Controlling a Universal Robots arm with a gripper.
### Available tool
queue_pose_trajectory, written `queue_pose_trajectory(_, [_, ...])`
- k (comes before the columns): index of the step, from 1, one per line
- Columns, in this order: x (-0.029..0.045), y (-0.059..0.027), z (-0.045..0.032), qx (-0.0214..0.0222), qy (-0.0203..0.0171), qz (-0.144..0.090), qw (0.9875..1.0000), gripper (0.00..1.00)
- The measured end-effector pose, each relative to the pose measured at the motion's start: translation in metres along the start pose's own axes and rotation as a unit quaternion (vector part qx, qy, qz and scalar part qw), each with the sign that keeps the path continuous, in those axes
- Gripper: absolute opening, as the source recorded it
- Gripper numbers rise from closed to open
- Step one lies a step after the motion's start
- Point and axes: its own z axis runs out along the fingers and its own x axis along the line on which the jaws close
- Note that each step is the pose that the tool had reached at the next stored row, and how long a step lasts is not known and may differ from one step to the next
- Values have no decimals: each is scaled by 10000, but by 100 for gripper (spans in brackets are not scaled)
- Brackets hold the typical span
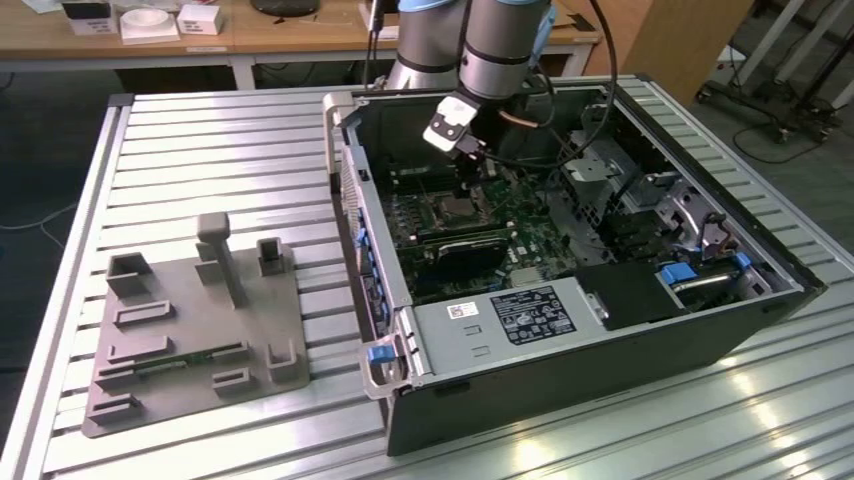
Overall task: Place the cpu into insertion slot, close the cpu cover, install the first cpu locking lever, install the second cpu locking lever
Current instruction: 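Close the cpu cover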
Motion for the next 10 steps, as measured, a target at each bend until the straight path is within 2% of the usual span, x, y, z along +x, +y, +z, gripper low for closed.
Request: queue_pose_trajectory(10, [-1, 0, -177, 0, 0, 0, 10000, 10])
